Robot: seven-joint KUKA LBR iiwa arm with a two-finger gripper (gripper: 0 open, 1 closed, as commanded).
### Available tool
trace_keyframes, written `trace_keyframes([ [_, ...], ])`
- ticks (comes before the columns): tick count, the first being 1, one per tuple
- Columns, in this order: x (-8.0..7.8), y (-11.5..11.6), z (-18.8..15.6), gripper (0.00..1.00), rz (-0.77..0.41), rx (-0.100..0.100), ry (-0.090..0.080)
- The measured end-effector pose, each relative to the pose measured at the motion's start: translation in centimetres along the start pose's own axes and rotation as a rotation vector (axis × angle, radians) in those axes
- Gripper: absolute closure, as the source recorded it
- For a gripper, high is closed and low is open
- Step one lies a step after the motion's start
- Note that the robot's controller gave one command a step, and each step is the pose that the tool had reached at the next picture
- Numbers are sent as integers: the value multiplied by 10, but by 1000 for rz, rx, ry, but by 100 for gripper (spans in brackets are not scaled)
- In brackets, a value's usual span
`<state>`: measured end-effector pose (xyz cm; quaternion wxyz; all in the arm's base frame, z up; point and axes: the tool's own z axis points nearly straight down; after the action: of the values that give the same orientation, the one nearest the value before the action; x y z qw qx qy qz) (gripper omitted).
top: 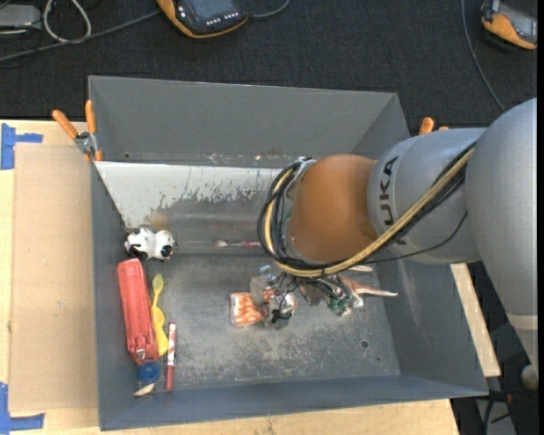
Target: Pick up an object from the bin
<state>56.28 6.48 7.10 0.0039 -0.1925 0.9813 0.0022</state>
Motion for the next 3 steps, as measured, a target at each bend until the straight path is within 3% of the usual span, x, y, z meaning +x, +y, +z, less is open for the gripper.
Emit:
trace_keyframes([
  [1, 6, 0, -69, 100, -51, -2, 5],
  [2, 7, -14, -50, 100, -64, -1, 1],
  [3, 2, -10, -91, 100, -74, -3, 5],
])
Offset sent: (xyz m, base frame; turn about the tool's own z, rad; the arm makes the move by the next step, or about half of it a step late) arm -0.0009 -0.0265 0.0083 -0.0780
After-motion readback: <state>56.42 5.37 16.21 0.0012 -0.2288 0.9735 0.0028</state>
